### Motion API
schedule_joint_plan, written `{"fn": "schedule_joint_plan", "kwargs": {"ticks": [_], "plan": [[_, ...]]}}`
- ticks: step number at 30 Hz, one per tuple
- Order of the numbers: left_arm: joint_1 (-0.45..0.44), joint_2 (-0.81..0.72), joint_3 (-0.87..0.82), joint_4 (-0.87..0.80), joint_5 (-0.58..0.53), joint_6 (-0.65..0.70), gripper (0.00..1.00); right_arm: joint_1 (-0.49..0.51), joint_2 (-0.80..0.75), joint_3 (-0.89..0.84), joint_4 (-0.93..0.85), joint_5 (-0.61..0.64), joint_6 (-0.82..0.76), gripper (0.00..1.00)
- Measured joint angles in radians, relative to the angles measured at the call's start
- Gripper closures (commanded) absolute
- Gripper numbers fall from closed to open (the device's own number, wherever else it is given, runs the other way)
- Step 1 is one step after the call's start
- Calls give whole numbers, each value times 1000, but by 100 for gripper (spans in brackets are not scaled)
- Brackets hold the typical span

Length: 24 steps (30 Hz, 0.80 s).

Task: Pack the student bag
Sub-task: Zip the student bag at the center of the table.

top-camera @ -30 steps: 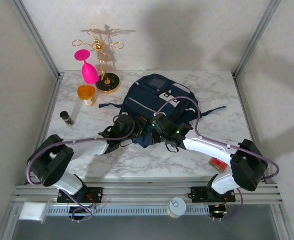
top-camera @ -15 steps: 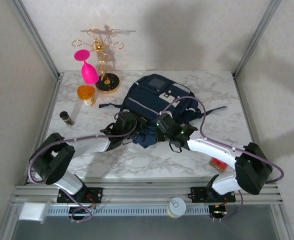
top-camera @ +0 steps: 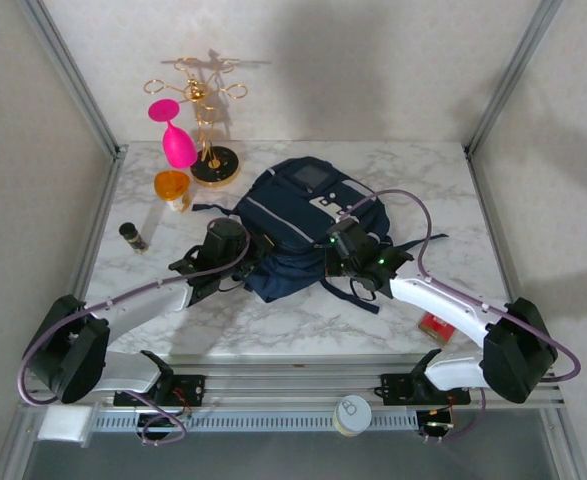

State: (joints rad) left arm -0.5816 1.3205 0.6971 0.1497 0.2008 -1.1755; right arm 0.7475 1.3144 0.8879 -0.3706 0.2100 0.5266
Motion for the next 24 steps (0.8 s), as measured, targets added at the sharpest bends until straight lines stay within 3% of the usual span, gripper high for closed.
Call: {"fn": "schedule_joint_plan", "kwargs": {"ticks": [10, 15, 18, 24], "plan": [[18, -28, -6, -50, 21, 58, 100, -154, 35, 0, 14, -81, -26, 100], [28, -20, 0, -63, 24, 97, 98, -171, 32, 0, 19, -142, -48, 100], [40, 13, 30, -94, 24, 131, 80, -176, 1, -4, 17, -189, -64, 69], [43, 24, 46, -105, -9, 158, 77, -196, -116, -5, -22, -215, -67, 49]]}}
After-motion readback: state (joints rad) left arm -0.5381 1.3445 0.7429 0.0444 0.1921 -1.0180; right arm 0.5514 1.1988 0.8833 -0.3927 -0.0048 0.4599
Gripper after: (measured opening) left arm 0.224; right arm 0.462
